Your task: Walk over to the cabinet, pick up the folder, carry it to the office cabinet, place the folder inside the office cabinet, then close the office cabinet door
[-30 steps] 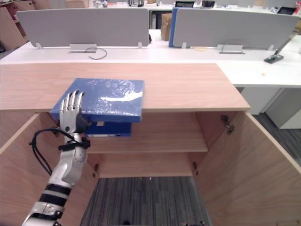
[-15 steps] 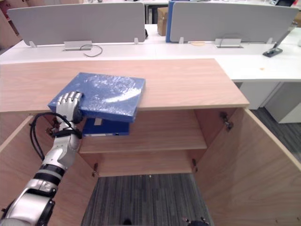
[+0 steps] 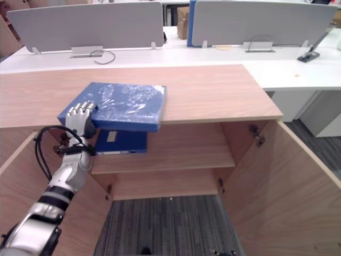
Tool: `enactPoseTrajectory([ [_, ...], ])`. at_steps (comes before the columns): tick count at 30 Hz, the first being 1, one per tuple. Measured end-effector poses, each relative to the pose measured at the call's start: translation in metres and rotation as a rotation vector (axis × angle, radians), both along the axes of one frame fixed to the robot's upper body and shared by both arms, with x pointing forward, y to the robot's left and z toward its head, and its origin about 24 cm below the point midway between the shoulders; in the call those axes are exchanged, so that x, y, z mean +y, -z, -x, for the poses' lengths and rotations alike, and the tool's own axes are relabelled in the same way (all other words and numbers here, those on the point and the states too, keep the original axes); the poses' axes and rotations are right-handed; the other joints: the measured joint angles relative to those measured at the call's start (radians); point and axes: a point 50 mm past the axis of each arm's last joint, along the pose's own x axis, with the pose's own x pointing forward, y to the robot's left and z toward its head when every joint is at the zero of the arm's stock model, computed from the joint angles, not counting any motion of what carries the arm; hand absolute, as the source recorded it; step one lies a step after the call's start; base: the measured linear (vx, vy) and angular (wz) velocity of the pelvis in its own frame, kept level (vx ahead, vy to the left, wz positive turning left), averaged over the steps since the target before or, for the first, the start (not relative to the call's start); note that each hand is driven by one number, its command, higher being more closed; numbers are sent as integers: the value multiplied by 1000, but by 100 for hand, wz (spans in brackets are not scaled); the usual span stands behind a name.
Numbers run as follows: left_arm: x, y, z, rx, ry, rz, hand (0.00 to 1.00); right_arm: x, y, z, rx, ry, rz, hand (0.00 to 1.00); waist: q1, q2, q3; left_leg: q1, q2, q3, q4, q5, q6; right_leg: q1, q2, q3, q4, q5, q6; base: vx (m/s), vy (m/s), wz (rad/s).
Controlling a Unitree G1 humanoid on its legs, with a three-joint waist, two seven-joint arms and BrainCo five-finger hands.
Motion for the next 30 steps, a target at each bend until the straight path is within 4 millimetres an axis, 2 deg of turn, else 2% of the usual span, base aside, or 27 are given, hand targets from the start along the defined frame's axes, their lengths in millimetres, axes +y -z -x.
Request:
enactPoseTrajectory([
  [2,-19,5,18,-13,101,55,100,0,1,2,9,0,-1,0,1,0,0,-1,-4,-3,0,-1,2,1,-4,0,-3,0,0,0,0,0],
  [3,-40,10,38,-19,208,129,100,0,1,2,12,-2,1,0,1,0,0,-1,-6,-4,0,-4,6,3,-6,0,-7,0,0,0,0,0],
  [6,-71,12,71,-22,389,307,100,-1,1,4,29,-24,16,0,4,0,0,1,-6,-4,0,-5,8,7,-6,0,-7,0,-1,0,0,0],
  [10,-87,16,93,31,515,529,100,-2,1,7,46,-36,24,0,7,1,0,19,-3,-4,-5,-9,7,24,-5,0,-8,-2,-5,-17,-8,-1],
  [13,-86,22,97,75,538,642,100,-3,1,10,56,-56,28,0,9,0,0,29,-2,-4,-5,-11,7,35,-4,-1,-12,-7,-12,-63,-11,-2],
  [20,-80,27,102,113,538,750,100,2,2,11,79,-145,34,0,10,-5,-3,30,-4,-5,-5,-12,9,36,-6,-1,-12,-5,-6,-16,0,0],
  [22,-79,29,103,152,576,862,100,3,2,10,78,-155,32,0,10,-5,-5,30,-4,-5,-5,-12,9,36,-6,-1,-11,-6,-4,0,0,0],
  [23,-78,31,104,192,609,972,100,4,2,9,76,-160,31,0,10,-5,-5,30,-4,-6,-5,-12,9,36,-6,-1,-9,-6,-3,0,0,0],
  [24,-77,37,104,279,670,1170,100,5,2,7,71,-177,29,0,9,-5,-5,30,-4,-6,-5,-12,9,36,-6,-1,-7,-6,-1,0,0,0],
  [25,-76,41,105,319,691,1253,100,5,2,5,67,-180,27,0,8,-5,-5,30,-3,-6,-5,-12,9,36,-6,-1,-7,-5,-1,0,0,0],
  [27,-78,55,111,459,774,1603,100,6,0,-1,20,-130,-3,0,2,-5,-4,29,1,-3,-4,-13,8,33,-4,6,-6,-4,2,-13,-8,-2],
  [29,-82,60,114,502,813,1745,100,7,-1,-4,-13,-111,-11,0,4,-4,-8,25,11,15,0,-14,6,19,0,28,-1,1,9,-23,-9,-28],
  [30,-85,63,117,521,840,1865,100,9,-7,-17,-92,-91,-13,0,4,-3,-15,16,20,43,0,-15,5,-9,8,59,13,3,12,-21,-5,-57],
])
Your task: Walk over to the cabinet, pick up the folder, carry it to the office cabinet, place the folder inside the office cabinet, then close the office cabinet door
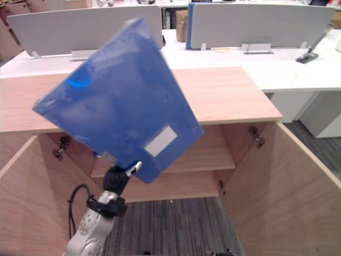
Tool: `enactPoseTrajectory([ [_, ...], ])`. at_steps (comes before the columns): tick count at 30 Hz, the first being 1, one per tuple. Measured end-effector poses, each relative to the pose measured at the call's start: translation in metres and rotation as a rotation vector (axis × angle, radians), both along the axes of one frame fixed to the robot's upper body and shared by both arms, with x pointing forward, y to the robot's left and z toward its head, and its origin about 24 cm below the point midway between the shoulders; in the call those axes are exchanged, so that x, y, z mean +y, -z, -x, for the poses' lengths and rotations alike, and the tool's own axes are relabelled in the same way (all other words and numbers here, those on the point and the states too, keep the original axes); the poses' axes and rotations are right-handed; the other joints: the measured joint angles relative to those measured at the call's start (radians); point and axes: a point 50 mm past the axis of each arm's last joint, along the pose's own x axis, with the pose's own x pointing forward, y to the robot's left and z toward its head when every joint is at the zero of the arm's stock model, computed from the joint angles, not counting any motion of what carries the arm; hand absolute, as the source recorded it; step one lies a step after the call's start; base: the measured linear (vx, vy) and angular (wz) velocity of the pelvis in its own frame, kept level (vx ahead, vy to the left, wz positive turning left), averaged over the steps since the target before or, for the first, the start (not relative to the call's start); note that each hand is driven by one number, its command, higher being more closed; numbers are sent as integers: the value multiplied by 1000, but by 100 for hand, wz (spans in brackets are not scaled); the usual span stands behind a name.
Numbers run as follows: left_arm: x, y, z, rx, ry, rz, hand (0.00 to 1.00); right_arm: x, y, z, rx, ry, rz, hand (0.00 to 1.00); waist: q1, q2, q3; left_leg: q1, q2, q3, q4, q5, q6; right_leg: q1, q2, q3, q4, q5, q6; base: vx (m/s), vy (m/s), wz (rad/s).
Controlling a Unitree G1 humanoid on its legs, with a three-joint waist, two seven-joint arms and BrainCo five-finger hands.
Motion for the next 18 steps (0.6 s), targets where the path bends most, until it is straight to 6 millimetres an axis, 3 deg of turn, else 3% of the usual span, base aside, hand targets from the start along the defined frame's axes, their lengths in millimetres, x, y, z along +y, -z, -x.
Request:
enactPoseTrajectory([
  [3,-17,2,3,67,65,185,100,-10,-32,-32,-268,84,42,0,-23,3,-4,-2,16,53,0,-2,-2,-30,12,54,6,24,13,-51,4,-57],
  [6,-27,2,5,77,101,227,100,-24,-69,-51,-478,161,136,0,-44,4,-6,3,23,69,-2,-9,-5,-34,19,72,6,36,14,-71,7,-27],
  [8,-26,-1,7,67,99,232,100,-30,-95,-60,-606,192,195,0,-53,5,-8,2,26,72,-5,-17,1,-46,23,80,13,39,13,-81,-1,-29],
  [10,-22,-7,9,34,80,222,100,-36,-135,-74,-791,223,271,0,-54,10,-11,2,27,65,-5,-20,3,-67,34,108,34,39,12,-80,-11,-33],
  [16,-11,-10,8,-10,32,195,100,-46,-198,-90,-1067,216,419,0,-54,14,-15,2,22,44,-5,-11,-10,-80,43,122,40,39,13,-38,-3,-10],
  [18,-7,-10,8,-21,16,174,100,-48,-228,-97,-1200,207,457,0,-53,14,-15,0,22,41,-4,-7,-14,-85,45,129,38,40,12,-4,0,-12],
])
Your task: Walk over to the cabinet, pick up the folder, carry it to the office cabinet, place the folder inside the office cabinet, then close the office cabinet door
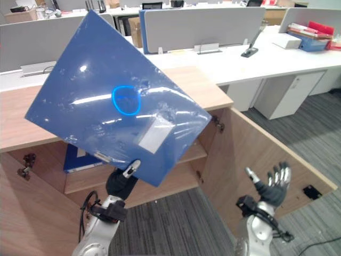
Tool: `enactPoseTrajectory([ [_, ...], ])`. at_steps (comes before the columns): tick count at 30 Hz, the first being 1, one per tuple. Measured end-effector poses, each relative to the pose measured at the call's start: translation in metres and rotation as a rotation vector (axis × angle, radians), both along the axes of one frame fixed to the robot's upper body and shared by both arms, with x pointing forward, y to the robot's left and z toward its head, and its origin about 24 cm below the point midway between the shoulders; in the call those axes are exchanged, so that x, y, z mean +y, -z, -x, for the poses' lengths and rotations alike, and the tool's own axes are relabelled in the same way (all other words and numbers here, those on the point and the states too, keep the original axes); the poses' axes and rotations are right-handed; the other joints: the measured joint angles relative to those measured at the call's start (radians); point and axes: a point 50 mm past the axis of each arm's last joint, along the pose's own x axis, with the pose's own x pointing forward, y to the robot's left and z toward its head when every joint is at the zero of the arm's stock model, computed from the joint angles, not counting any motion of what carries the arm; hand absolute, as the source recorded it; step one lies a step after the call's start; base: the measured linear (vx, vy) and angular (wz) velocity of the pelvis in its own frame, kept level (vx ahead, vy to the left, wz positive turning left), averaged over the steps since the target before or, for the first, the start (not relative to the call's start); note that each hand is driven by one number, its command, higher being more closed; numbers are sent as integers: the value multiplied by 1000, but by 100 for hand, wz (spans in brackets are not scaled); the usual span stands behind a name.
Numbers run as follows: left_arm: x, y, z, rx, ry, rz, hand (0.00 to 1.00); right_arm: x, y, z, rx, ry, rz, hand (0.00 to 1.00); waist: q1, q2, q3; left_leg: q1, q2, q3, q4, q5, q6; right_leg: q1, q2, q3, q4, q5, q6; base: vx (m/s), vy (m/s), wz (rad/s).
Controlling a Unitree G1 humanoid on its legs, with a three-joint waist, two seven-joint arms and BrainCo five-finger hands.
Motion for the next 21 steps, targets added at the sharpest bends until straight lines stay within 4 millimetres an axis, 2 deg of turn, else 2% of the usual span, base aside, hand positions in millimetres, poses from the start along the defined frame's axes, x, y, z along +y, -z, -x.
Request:
enactPoseTrajectory([
  [4,8,-2,-2,-30,-27,-55,100,-7,-46,-18,-195,-30,121,0,0,-3,-9,-3,-2,3,4,4,6,0,-2,10,-14,12,3,26,18,-8],
  [6,13,-4,-4,-53,-41,-80,100,-9,-81,-32,-310,-77,229,0,3,-4,-17,-12,-2,3,6,5,8,-1,-3,20,-28,22,6,13,11,-2],
  [7,14,-4,-4,-58,-44,-88,100,-10,-90,-35,-337,-90,260,0,4,-4,-17,-14,-3,3,6,5,8,-2,-3,23,-28,23,5,0,0,0],
  [9,19,-5,-5,-75,-48,-117,100,-10,-120,-44,-415,-127,384,0,10,-4,-18,-16,-2,2,7,5,9,-4,-3,23,-27,23,5,0,0,0],
  [12,21,-5,-5,-87,-45,-155,100,-7,-141,-48,-461,-178,492,0,29,-4,-20,-16,-3,0,6,5,10,-4,-3,23,-26,23,5,0,0,0],
  [14,23,-5,-5,-91,-45,-173,100,-1,-146,-51,-482,-240,513,0,32,-4,-20,-16,-3,-1,6,6,11,-4,-3,22,-25,23,5,0,0,0],
  [21,29,-6,-5,-124,-34,-264,100,30,-149,-83,-505,-644,429,0,34,-4,-22,-15,-13,-20,5,17,20,-3,-10,-1,-12,19,7,-2,17,6],
])
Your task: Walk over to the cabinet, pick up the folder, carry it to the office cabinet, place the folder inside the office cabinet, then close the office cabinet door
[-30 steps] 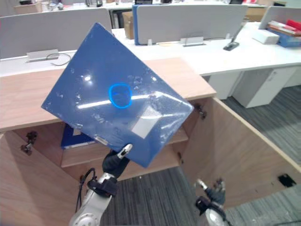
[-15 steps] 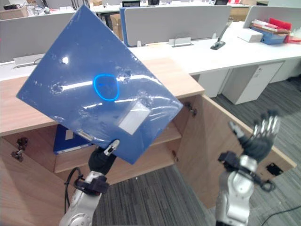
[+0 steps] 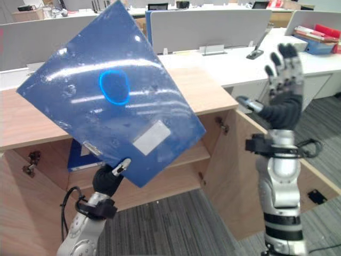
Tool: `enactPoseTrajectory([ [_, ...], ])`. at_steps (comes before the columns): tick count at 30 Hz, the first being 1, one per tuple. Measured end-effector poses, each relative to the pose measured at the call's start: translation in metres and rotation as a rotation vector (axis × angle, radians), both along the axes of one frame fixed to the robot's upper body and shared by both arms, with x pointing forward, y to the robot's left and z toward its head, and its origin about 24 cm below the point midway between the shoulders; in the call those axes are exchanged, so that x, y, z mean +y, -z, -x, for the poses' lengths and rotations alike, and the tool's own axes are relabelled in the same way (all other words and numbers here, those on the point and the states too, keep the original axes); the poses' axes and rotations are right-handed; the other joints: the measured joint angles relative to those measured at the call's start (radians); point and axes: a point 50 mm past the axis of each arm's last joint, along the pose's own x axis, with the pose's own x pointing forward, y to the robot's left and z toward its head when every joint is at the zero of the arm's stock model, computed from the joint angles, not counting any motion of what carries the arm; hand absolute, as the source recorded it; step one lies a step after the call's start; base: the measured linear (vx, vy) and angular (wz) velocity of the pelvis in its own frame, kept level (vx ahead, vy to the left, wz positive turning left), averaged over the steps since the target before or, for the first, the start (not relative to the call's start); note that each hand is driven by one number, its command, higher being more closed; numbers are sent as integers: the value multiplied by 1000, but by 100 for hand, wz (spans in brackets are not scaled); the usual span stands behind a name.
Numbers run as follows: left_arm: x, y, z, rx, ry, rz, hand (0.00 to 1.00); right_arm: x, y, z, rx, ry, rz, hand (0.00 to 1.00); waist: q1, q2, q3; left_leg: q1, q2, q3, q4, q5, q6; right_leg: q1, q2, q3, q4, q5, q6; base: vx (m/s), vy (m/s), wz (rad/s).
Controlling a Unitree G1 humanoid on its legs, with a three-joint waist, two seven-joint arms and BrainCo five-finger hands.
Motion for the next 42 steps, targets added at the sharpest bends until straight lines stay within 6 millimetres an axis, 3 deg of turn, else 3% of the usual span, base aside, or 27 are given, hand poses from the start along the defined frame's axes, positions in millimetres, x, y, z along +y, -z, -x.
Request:
enactPoseTrajectory([
  [6,-5,-1,1,-18,54,-58,100,41,3,-27,86,-240,87,0,24,-1,-1,-2,-9,-22,-6,16,2,1,-9,-24,8,-5,3,-20,24,12],
  [11,-11,-4,-1,-42,106,-95,100,78,11,-32,147,-434,220,0,45,-1,-1,-5,-13,-31,-6,24,4,1,-13,-32,13,-5,4,-16,13,6],
  [18,-8,0,1,-41,105,-164,100,83,8,-35,201,-522,286,0,59,-10,-1,-21,-16,-39,-6,36,8,-10,-17,-40,11,-4,4,-4,10,4],
  [19,-8,2,1,-29,109,-171,100,83,9,-36,216,-521,311,100,62,-14,-3,-21,-17,-39,-6,36,8,-10,-17,-40,11,-4,4,0,0,0],
  [25,-8,13,3,14,141,-214,100,83,4,-39,276,-548,451,100,72,-18,-5,-24,-15,-42,-6,37,7,-12,-16,-42,9,-3,4,2,2,1],
  [30,-2,13,1,-5,176,-335,100,69,21,-37,448,-597,601,100,83,-37,-17,-37,-12,-62,-6,42,0,-14,-11,-60,6,0,-1,10,2,11],
  [41,-10,19,4,-23,206,-457,100,55,31,-33,489,-573,603,100,87,-37,-19,-37,-7,-61,-5,42,-2,-16,-10,-61,5,0,-2,0,0,0],
  [42,-10,19,5,-17,209,-462,0,54,33,-32,497,-572,599,100,87,-36,-19,-37,-7,-61,-5,42,-1,-16,-10,-61,5,0,-2,0,0,0],
])
